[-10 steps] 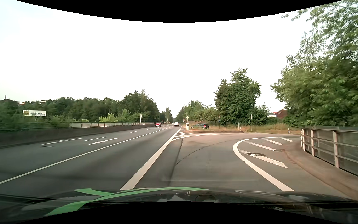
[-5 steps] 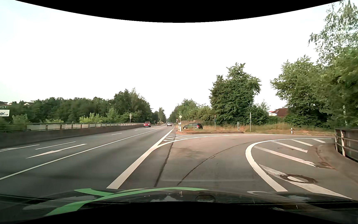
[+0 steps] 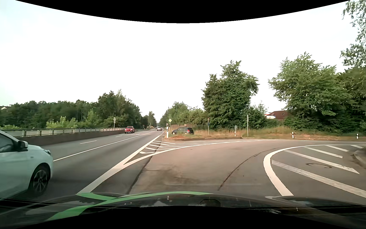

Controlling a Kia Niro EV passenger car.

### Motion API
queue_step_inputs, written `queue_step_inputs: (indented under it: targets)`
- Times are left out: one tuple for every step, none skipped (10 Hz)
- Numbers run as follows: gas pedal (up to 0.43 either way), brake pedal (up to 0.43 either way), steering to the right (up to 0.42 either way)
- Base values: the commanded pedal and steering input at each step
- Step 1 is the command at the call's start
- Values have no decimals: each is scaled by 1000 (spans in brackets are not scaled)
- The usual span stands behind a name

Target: Follow the waypoints while adhering to traffic rules and regulations

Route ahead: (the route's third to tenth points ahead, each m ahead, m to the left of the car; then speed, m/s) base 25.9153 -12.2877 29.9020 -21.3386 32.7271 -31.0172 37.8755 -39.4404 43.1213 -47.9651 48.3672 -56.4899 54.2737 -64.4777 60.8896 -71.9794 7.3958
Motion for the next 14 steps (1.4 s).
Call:
queue_step_inputs:
  targets:
    - [98,0,109]
    - [98,0,115]
    - [98,0,125]
    - [98,0,135]
    - [98,0,145]
    - [98,0,150]
    - [98,0,160]
    - [110,0,168]
    - [110,0,173]
    - [118,0,176]
    - [130,0,181]
    - [130,0,188]
    - [130,0,194]
    - [130,0,198]
